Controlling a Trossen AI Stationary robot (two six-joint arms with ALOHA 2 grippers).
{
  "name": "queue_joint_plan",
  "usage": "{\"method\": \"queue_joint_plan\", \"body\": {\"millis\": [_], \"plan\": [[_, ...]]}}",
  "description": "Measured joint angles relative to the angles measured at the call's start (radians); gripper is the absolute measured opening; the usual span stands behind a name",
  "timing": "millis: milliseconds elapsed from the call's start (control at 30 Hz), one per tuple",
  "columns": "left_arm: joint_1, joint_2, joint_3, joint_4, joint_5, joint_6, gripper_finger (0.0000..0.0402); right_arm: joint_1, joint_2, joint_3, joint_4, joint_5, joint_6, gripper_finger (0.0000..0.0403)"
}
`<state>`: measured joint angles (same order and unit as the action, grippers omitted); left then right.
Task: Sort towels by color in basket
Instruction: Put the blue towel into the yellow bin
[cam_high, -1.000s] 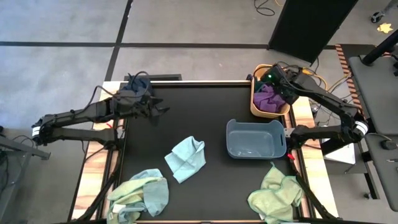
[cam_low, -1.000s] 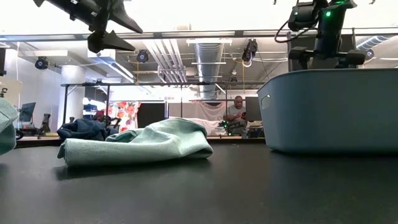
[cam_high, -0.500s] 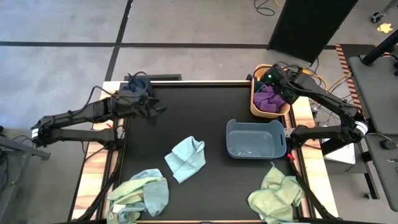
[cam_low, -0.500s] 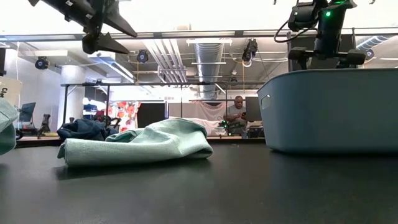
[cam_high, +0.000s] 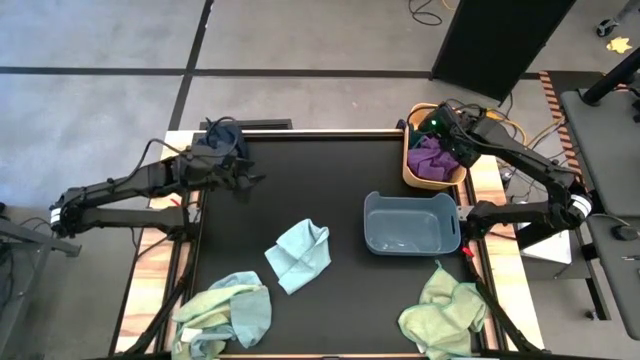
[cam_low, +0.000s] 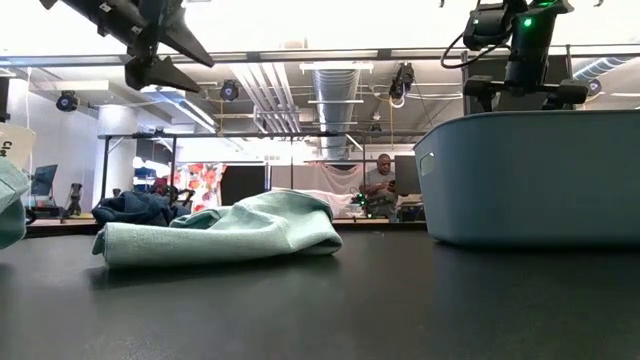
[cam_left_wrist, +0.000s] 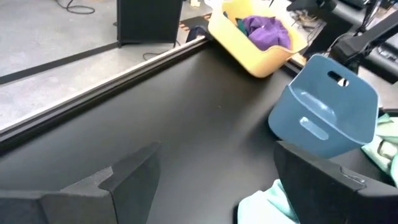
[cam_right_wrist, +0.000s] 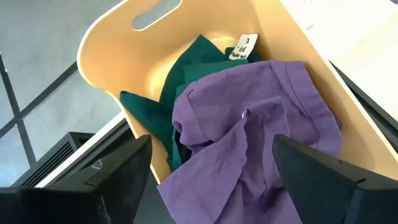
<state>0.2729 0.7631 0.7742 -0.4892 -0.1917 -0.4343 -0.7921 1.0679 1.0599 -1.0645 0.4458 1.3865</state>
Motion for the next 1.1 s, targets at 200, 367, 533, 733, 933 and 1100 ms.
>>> {"method": "queue_joint_plan", "body": {"millis": [200, 367, 533, 733, 933, 1100], "plan": [[0.048, 0.0, 0.0, -0.008, 0.0, 0.015, 0.0293, 0.0, 0.0, 0.0, 0.0, 0.0, 0.0, 0.0321], [0.088, 0.0, 0.0, -0.031, 0.0, 0.029, 0.0293, 0.0, 0.0, 0.0, 0.0, 0.0, 0.0, 0.0312], [0.139, 0.008, -0.001, -0.052, -0.007, 0.03, 0.0293, 0.0, 0.0, 0.0, 0.0, 0.0, 0.0, 0.0303], [0.219, 0.051, -0.003, -0.037, -0.005, 0.019, 0.0293, 0.0, 0.0, 0.0, 0.0, 0.0, 0.0, 0.0294], [0.225, 0.073, -0.003, 0.006, 0.0, -0.013, 0.0293, 0.0, 0.0, 0.0, 0.0, 0.0, 0.0, 0.0296], [0.229, 0.075, -0.003, -0.001, 0.005, -0.029, 0.0293, 0.0, 0.0, 0.0, 0.0, 0.0, 0.0, 0.0308]]}}
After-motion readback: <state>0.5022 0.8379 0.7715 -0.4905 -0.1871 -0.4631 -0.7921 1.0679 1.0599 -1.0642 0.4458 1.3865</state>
